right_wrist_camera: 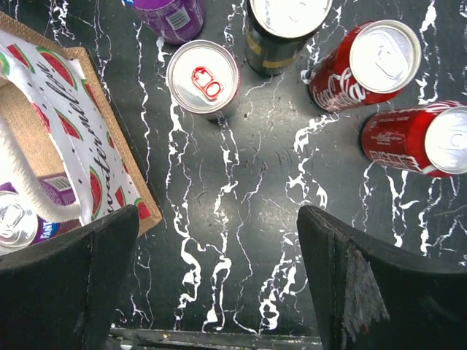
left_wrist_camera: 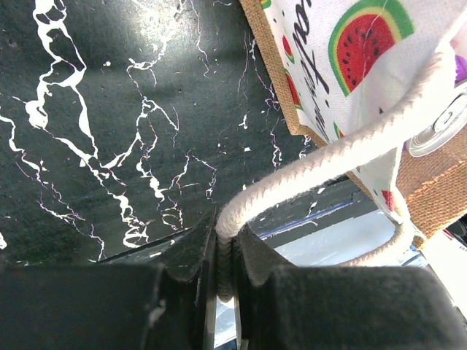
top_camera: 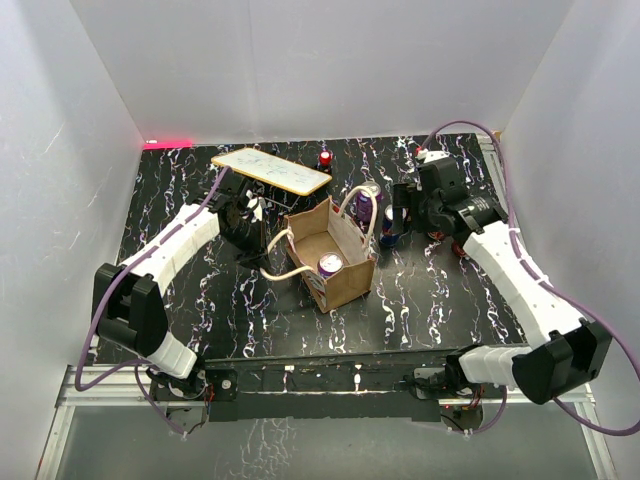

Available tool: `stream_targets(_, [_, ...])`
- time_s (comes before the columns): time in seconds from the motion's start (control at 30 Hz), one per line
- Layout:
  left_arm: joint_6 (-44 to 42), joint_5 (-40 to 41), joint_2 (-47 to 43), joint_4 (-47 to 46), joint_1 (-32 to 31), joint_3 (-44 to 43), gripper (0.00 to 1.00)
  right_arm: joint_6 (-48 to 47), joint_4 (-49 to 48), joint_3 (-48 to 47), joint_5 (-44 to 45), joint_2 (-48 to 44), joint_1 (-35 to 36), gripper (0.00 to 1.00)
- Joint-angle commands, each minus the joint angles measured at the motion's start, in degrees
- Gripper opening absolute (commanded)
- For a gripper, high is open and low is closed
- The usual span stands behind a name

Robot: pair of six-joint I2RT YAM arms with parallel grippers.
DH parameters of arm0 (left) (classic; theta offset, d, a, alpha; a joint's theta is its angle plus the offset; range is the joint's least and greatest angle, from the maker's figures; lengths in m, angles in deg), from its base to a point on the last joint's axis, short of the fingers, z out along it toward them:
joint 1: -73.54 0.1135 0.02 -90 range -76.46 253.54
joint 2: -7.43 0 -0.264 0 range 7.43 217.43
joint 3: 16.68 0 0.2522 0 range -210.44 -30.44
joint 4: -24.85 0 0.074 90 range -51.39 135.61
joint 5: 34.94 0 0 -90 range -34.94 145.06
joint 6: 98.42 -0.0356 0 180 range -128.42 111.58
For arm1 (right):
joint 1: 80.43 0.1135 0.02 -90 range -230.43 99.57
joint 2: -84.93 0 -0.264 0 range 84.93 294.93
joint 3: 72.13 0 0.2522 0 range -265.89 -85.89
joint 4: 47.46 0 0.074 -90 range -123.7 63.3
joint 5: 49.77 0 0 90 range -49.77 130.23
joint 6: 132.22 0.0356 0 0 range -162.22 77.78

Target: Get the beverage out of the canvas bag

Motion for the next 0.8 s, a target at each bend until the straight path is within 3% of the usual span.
stream_targets(0.0, [-0.69,-0.81,-2.78,1.15,-0.28,1.12,0.00,-1.45,4.38,-7.75,0.92,-0.78,-0.10,0.93])
stream_targets(0.17, [-0.56,-0.93,-3.80,1.00,-0.28,2.30,0.00,-4.28,3.40,-18.24,-3.82,2.31,3.97,0.92])
stream_targets(0.47, [-0.60,-0.61,-4.38,1.16,-0.28,2.18,0.00,-0.38,0.65,-24.45,1.09,13.35,25.21,0.91])
stream_targets(0.77, [-0.69,-0.80,-3.63,0.76,-0.28,1.79,0.00,-0.45,6.17,-22.65,-0.69,24.96,26.69,0.96])
